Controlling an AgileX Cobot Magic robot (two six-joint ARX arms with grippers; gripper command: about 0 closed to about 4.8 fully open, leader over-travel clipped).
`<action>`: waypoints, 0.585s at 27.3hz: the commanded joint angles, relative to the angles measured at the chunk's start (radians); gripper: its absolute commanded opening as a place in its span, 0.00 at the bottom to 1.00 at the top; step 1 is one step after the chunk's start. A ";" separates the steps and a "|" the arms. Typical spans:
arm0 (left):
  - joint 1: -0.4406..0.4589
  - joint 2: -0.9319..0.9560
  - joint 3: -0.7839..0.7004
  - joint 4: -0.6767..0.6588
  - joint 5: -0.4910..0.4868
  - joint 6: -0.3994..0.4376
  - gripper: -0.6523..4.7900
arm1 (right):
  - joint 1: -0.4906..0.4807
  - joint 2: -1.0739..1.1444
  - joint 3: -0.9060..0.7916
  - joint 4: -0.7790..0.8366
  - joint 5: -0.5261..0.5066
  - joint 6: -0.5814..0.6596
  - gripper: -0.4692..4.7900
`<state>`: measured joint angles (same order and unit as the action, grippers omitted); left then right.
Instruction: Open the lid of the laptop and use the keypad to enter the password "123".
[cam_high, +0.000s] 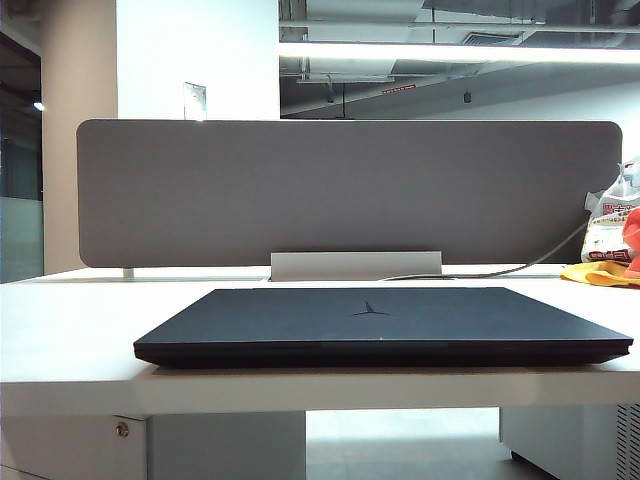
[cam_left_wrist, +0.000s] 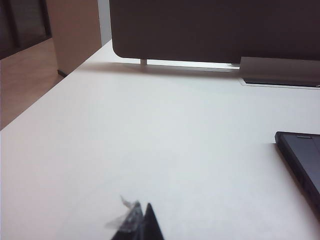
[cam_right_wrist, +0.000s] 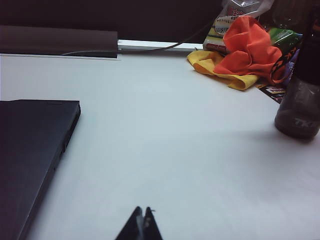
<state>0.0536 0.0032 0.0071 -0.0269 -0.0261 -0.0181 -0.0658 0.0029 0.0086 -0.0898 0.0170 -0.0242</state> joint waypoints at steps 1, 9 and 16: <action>0.000 0.000 0.000 0.006 0.005 -0.003 0.11 | 0.000 0.000 -0.003 0.020 0.003 -0.002 0.09; 0.000 0.000 0.000 0.016 0.025 -0.201 0.11 | 0.001 0.000 -0.003 0.016 0.003 0.093 0.09; 0.000 0.000 0.000 -0.071 0.038 -0.259 0.11 | 0.001 0.000 -0.003 -0.021 -0.019 0.102 0.09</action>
<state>0.0536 0.0029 0.0071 -0.0483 0.0021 -0.2882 -0.0650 0.0029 0.0086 -0.1013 0.0002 0.0788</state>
